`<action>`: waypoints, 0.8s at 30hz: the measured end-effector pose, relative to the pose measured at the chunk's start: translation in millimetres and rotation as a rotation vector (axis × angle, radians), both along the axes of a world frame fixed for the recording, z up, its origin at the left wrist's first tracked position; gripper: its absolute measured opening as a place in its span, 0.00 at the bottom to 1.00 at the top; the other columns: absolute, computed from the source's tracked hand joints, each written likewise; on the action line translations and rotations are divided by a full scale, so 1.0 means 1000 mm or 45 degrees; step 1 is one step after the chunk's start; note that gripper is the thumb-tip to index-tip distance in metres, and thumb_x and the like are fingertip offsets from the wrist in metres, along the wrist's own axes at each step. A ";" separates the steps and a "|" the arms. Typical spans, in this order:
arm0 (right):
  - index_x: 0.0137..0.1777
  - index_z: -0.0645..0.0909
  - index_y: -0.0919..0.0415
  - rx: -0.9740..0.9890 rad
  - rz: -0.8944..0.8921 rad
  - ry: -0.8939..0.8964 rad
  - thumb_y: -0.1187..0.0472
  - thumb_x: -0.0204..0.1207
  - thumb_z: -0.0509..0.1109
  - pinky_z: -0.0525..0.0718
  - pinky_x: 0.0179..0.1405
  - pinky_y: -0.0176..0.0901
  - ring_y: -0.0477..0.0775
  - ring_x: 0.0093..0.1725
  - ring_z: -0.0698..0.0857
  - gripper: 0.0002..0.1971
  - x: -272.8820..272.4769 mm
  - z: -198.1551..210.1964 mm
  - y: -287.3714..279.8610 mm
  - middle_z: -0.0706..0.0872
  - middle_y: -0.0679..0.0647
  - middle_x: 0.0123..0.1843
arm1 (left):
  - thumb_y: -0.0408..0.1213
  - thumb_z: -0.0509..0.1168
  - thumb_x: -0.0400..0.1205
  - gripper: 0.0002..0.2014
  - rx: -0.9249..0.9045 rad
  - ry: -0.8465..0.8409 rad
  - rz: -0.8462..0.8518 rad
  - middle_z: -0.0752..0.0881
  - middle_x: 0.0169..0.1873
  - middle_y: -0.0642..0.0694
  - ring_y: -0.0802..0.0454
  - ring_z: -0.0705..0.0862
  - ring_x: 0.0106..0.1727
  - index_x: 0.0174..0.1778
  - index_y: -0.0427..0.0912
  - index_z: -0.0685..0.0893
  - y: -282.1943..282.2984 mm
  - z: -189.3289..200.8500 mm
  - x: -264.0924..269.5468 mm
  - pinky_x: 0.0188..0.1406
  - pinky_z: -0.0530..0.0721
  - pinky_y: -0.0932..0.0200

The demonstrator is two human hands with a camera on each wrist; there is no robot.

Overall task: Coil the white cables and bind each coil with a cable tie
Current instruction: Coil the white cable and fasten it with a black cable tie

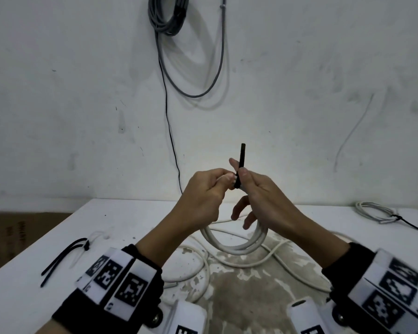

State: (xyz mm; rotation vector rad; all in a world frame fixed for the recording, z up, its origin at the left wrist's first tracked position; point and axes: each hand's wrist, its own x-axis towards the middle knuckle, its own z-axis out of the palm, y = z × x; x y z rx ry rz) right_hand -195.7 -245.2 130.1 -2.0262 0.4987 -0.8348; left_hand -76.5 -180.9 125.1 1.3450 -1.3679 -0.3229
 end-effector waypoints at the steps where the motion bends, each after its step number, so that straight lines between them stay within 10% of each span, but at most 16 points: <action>1: 0.79 0.60 0.46 -0.034 -0.007 0.041 0.49 0.86 0.45 0.85 0.25 0.47 0.52 0.36 0.84 0.22 -0.002 -0.001 -0.001 0.78 0.42 0.63 | 0.36 0.55 0.86 0.13 0.027 -0.007 -0.004 0.64 0.13 0.55 0.56 0.62 0.17 0.46 0.37 0.85 -0.001 0.000 0.000 0.18 0.62 0.64; 5: 0.72 0.68 0.35 -0.071 0.025 0.129 0.47 0.85 0.47 0.84 0.37 0.38 0.45 0.47 0.81 0.18 -0.008 0.002 -0.008 0.76 0.39 0.55 | 0.36 0.55 0.86 0.13 0.080 -0.020 -0.052 0.64 0.15 0.57 0.58 0.61 0.16 0.45 0.42 0.84 0.000 0.000 0.001 0.17 0.61 0.65; 9: 0.49 0.89 0.58 0.258 0.051 -0.185 0.56 0.78 0.67 0.79 0.40 0.36 0.39 0.41 0.87 0.10 -0.008 0.010 -0.018 0.90 0.46 0.40 | 0.36 0.55 0.87 0.12 0.109 0.081 -0.139 0.61 0.21 0.50 0.57 0.58 0.18 0.50 0.41 0.85 0.007 0.004 0.005 0.16 0.58 0.65; 15: 0.39 0.85 0.68 0.881 0.020 -0.467 0.66 0.69 0.74 0.84 0.27 0.40 0.52 0.33 0.88 0.04 -0.001 0.018 -0.024 0.89 0.57 0.34 | 0.35 0.56 0.86 0.14 0.163 0.028 -0.220 0.58 0.22 0.48 0.56 0.56 0.19 0.64 0.46 0.81 0.012 0.012 0.005 0.16 0.57 0.67; 24: 0.33 0.82 0.73 0.836 -0.158 -0.452 0.77 0.68 0.71 0.86 0.31 0.45 0.57 0.29 0.85 0.04 0.011 0.022 -0.030 0.85 0.62 0.29 | 0.34 0.56 0.86 0.13 0.191 -0.055 -0.291 0.58 0.21 0.48 0.54 0.55 0.20 0.58 0.39 0.85 0.013 0.011 0.002 0.16 0.56 0.65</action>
